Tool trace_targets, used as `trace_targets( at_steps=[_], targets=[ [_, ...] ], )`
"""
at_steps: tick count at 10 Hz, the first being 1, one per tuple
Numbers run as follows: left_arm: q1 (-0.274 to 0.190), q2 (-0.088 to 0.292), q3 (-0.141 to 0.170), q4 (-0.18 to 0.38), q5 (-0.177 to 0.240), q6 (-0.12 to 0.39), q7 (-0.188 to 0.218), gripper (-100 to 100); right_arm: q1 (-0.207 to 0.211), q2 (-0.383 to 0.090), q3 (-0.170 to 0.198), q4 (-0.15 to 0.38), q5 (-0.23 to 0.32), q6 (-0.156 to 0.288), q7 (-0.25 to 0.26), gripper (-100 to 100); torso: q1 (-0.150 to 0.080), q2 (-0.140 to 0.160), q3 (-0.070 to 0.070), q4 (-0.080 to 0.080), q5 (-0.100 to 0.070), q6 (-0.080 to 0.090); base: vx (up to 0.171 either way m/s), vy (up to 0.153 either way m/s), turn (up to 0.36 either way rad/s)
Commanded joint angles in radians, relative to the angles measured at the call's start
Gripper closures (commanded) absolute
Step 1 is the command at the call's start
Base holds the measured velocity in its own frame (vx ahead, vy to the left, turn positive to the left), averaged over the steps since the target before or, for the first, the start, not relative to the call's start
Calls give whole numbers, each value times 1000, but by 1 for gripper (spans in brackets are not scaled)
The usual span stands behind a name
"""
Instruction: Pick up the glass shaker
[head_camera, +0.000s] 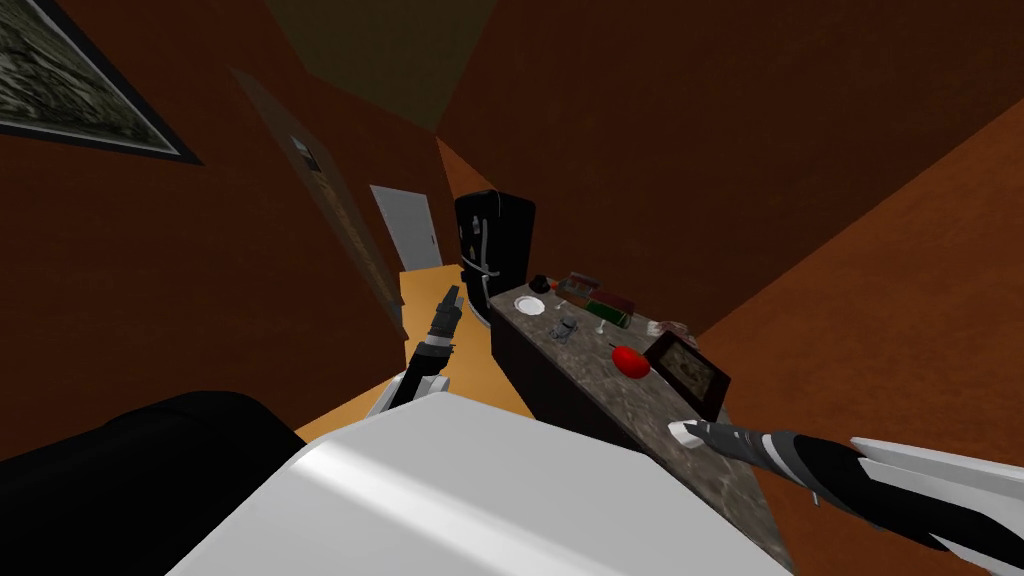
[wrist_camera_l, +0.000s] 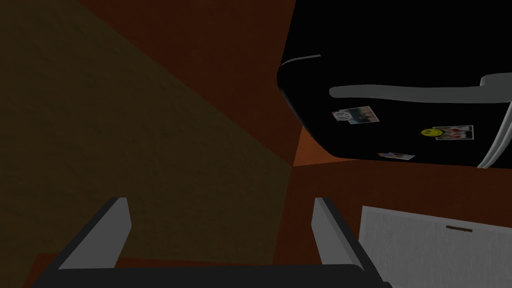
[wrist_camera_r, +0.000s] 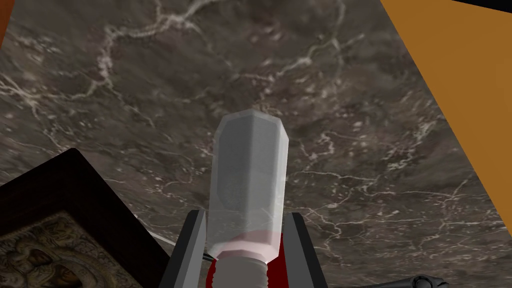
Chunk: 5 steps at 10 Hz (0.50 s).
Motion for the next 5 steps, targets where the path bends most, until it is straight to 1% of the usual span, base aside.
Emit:
trace_targets(
  at_steps=[1,2,3,4,5],
  targets=[
    [0,0,0,0,0,0,0,0,-35,-14,31,-5,-5,-4,-6,100,0,0,0,0,0,0,-29,-9,-43],
    [0,0,0,0,0,0,0,0,-35,-14,31,-5,-5,-4,-6,100,0,-1,0,0,0,0,-12,-1,2],
    [0,0,0,0,0,0,0,0,-43,-51,28,-8,-18,-12,-20,100,1,-1,-1,0,0,0,-26,-4,-69],
    [0,0,0,0,0,0,0,0,-48,-32,39,-10,-11,-5,-11,100,1,-1,-1,0,0,-1,-15,-2,-14],
    [0,0,0,0,0,0,0,0,-51,-34,40,-11,-12,-6,-13,0,1,-2,-1,0,0,-1,0,0,0]
  ],
)
